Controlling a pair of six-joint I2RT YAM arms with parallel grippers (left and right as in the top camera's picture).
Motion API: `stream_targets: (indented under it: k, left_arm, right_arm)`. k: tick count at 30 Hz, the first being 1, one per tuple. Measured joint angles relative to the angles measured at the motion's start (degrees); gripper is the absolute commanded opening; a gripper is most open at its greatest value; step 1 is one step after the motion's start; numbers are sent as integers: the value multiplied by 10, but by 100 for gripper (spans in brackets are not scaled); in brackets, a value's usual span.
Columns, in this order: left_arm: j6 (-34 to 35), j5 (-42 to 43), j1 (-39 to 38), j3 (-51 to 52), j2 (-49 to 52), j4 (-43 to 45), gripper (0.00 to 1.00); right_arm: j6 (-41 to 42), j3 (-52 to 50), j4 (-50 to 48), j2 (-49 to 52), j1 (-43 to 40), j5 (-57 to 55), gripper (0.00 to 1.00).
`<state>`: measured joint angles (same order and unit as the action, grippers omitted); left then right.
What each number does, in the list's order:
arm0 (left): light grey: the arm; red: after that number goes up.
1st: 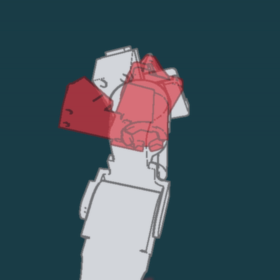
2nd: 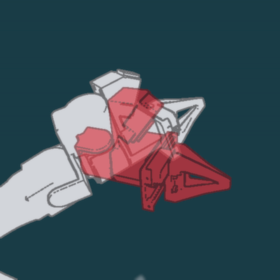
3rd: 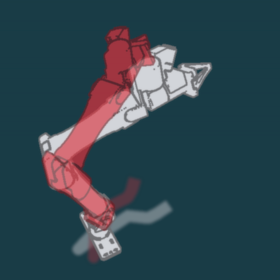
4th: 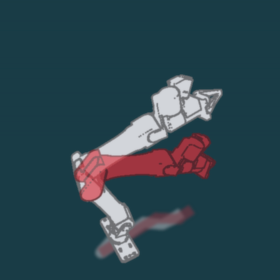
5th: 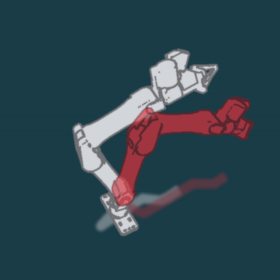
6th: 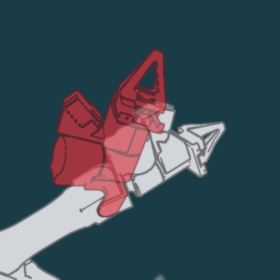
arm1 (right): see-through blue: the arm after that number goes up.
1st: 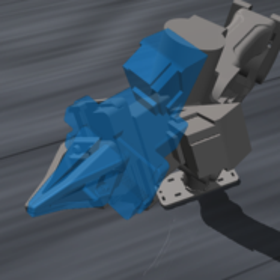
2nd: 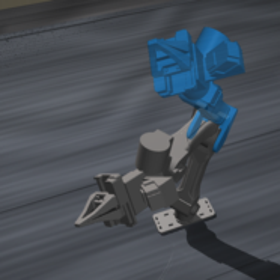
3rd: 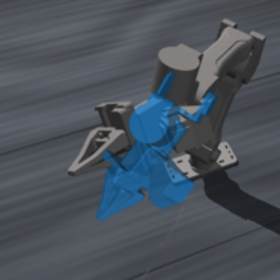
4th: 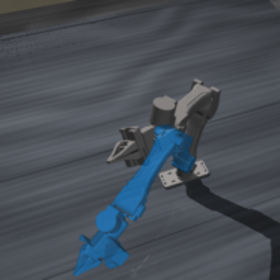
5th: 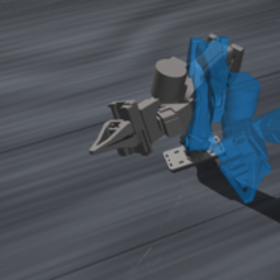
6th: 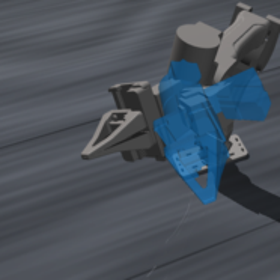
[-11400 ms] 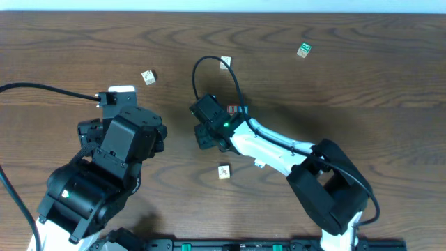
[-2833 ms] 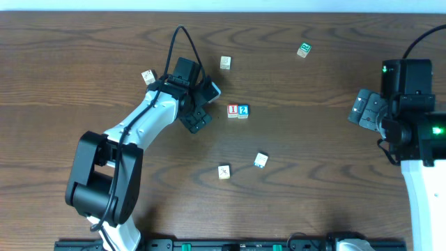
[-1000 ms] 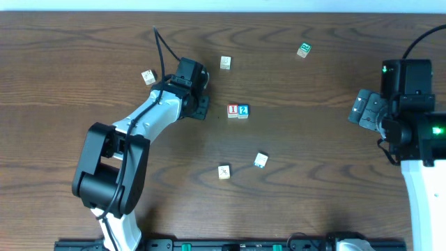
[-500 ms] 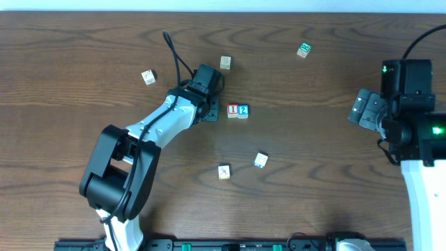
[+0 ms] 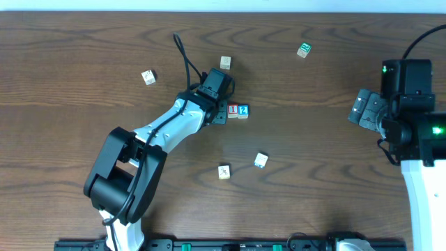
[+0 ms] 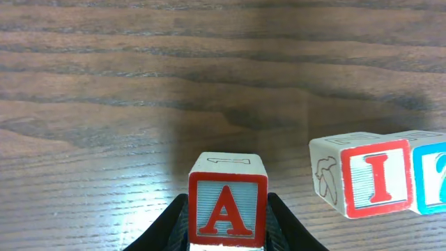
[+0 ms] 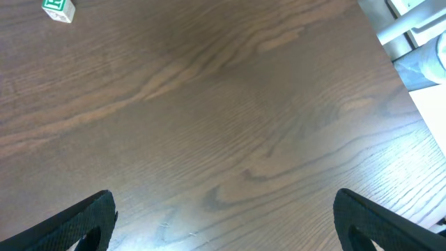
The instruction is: Spell out Ai2
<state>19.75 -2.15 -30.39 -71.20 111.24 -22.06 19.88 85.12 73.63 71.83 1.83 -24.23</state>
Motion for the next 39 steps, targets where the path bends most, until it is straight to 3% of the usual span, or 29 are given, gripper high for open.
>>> stream_targets:
  k: [8,23,39]
  left_arm:
    - [20,-5,-3,0,0,3,48]
    - [10,-15,-3,0,-13,-6,45]
    - [-16,-99,31,0,-48,-63,46]
  right_arm:
    - [0,0,0,0,0,0,99]
    - [0,0,0,0,0,0,99]
    - [0,0,0,0,0,0,99]
